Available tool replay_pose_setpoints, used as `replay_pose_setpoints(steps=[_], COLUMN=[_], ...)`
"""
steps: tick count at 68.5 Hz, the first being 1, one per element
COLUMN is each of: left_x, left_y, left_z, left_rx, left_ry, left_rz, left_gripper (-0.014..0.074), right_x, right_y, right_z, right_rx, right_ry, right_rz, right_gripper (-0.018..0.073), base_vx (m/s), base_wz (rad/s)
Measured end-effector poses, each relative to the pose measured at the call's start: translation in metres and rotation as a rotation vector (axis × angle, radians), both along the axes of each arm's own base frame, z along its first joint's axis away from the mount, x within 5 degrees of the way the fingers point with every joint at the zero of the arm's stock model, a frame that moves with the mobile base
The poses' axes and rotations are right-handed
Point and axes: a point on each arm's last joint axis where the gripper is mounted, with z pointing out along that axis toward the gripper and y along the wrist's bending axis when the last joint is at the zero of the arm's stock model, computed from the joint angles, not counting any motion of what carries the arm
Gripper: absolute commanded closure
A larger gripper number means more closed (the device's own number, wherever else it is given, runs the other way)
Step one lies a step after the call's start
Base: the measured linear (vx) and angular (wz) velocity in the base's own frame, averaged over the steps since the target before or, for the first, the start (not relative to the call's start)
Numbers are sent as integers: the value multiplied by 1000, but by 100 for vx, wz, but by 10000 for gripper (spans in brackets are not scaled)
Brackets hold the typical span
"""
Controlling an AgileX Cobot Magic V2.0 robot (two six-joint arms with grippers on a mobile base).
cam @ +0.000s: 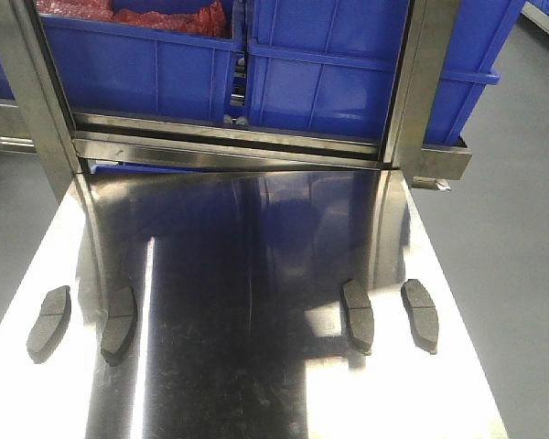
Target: Move and align brake pads A on conveyor
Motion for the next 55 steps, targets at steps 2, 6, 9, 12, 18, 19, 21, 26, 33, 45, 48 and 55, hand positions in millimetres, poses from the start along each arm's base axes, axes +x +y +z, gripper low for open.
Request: replay_pose_setpoints(steps=[2,6,9,12,18,19,21,26,33,45,48,55], left_x=[0,0,0,0,0,0,0,0,0,20,30,58], left_y=[0,-1,-2,-2,-2,-2,-2,-2,-2,-5,-6,-9], left_z=[0,0,0,0,0,0,0,0,0,8,11,17], left_rx=[-9,-31,-39,-48,-52,-53,-53,-53,-54,-90,-93,-91], left_ry=[0,0,-1,-1,-1,-1,-1,-2,-2,62,94,184], left_rz=[-2,-7,-9,-11,-11,-12,-11,-12,-12,-44,-61,-106], left_gripper=[18,-78,-133,-137,-124,-121,-113,-93,-64,-35,-29,-24], right_x=[0,0,0,0,0,0,0,0,0,0,0,0], right_y=[0,0,0,0,0,0,0,0,0,0,0,0], right_z=[0,0,0,0,0,0,0,0,0,0,0,0], right_rx=[0,0,0,0,0,0,0,0,0,0,0,0], right_ry=[0,0,0,0,0,0,0,0,0,0,0,0], right_rz=[0,0,0,0,0,0,0,0,0,0,0,0], right_gripper=[568,568,568,568,568,568,568,568,568,568,568,568], base_vx=[0,0,0,0,0,0,0,0,0,0,0,0], base_wz=[0,0,0,0,0,0,0,0,0,0,0,0])
